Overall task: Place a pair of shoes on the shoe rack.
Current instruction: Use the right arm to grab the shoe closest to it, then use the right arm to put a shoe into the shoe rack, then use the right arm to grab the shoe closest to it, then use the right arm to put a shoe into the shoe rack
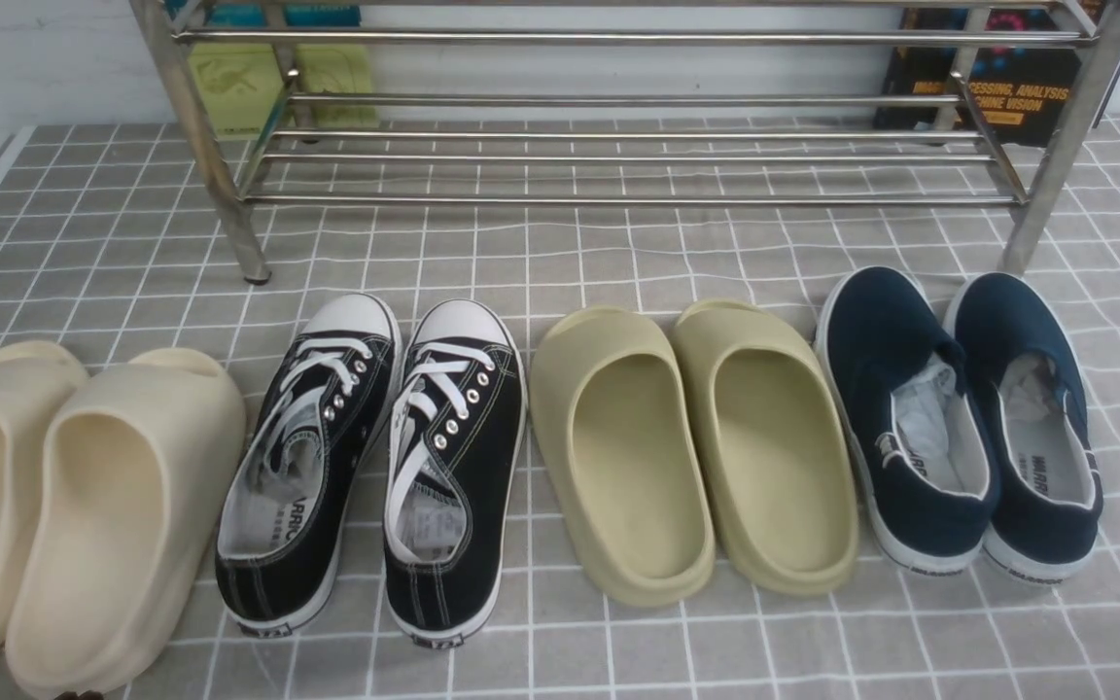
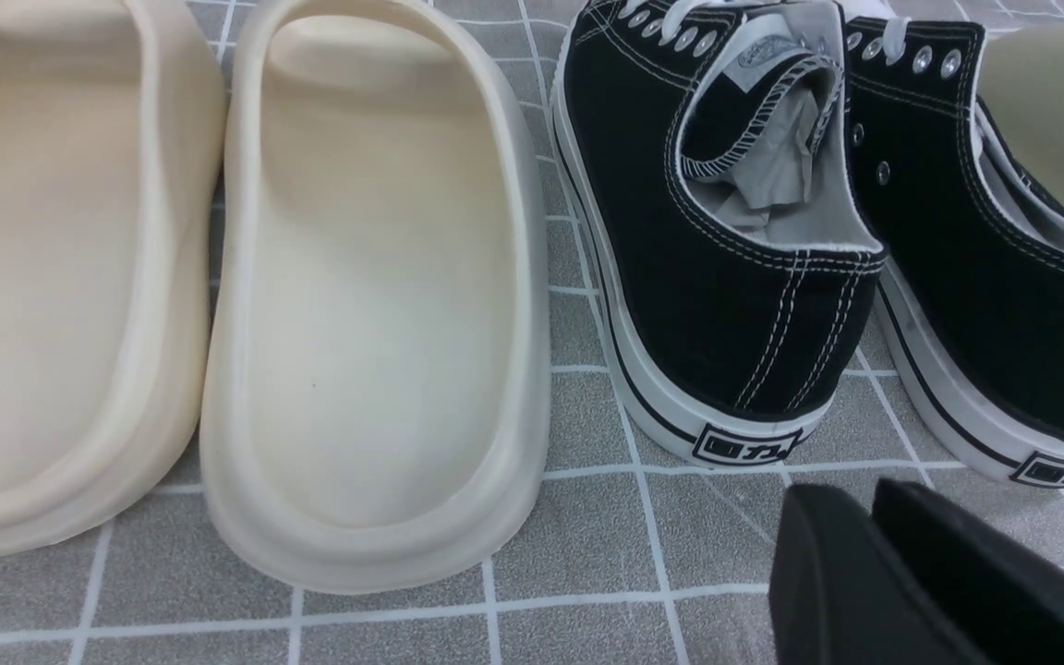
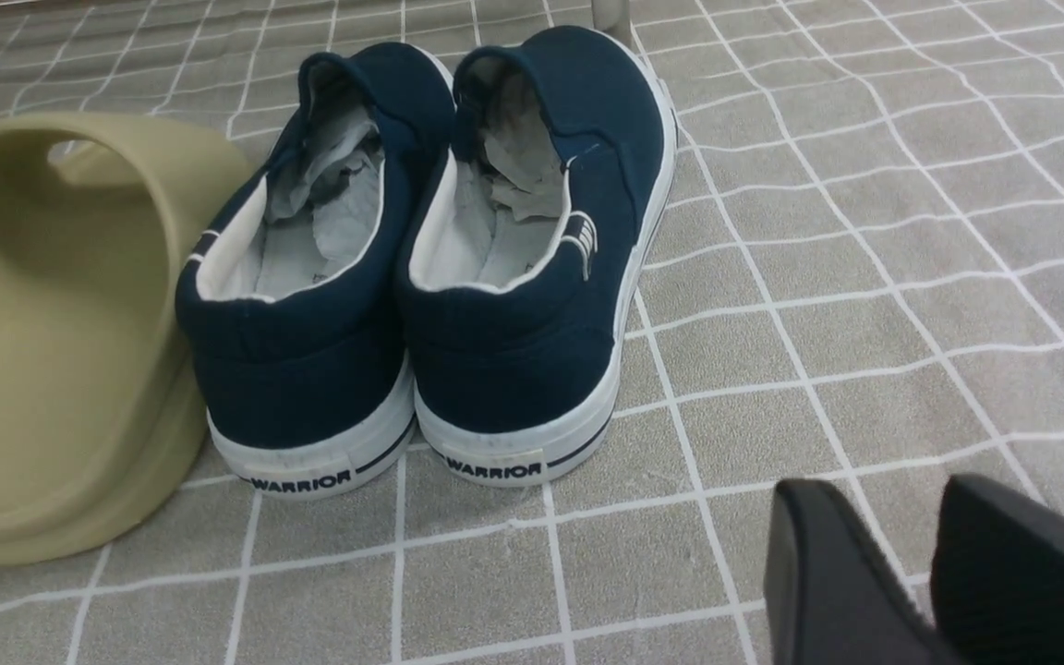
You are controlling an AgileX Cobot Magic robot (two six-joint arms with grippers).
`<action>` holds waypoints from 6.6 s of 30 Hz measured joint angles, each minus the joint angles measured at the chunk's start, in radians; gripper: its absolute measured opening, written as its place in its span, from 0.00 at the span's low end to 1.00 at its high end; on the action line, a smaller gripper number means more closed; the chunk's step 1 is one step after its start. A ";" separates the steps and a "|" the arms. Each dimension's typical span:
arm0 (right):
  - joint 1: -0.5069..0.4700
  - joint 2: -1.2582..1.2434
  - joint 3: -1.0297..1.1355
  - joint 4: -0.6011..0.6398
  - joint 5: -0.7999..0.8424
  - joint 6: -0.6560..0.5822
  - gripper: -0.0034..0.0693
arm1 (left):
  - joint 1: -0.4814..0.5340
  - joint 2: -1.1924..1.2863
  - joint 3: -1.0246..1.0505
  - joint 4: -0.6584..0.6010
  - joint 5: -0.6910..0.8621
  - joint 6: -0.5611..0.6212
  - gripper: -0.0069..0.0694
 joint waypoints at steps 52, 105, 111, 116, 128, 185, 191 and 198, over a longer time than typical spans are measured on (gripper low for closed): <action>0.113 0.927 -0.681 -0.106 0.013 0.098 0.06 | 0.000 0.000 0.000 0.000 0.000 0.000 0.24; 0.350 2.040 -1.812 -0.166 0.360 -0.005 0.14 | 0.000 0.000 0.000 0.000 0.000 0.000 0.25; 0.323 2.170 -2.028 -0.174 0.362 -0.043 0.14 | 0.000 0.000 0.000 0.000 0.000 0.000 0.26; 0.324 2.252 -2.148 -0.155 0.404 -0.126 0.14 | 0.000 0.000 0.000 0.000 0.000 0.000 0.27; 0.326 2.246 -2.169 -0.067 0.441 -0.150 0.51 | 0.000 0.000 0.000 0.000 0.000 0.001 0.28; 0.225 1.879 -1.658 -0.064 0.629 -0.073 0.08 | 0.000 0.000 0.000 0.000 0.000 0.001 0.32; 0.225 2.073 -1.967 -0.138 0.646 -0.074 0.08 | 0.000 0.000 0.000 0.000 0.000 0.001 0.32; 0.225 2.246 -2.160 -0.198 0.642 -0.080 0.08 | 0.000 0.000 0.000 0.000 0.000 0.001 0.32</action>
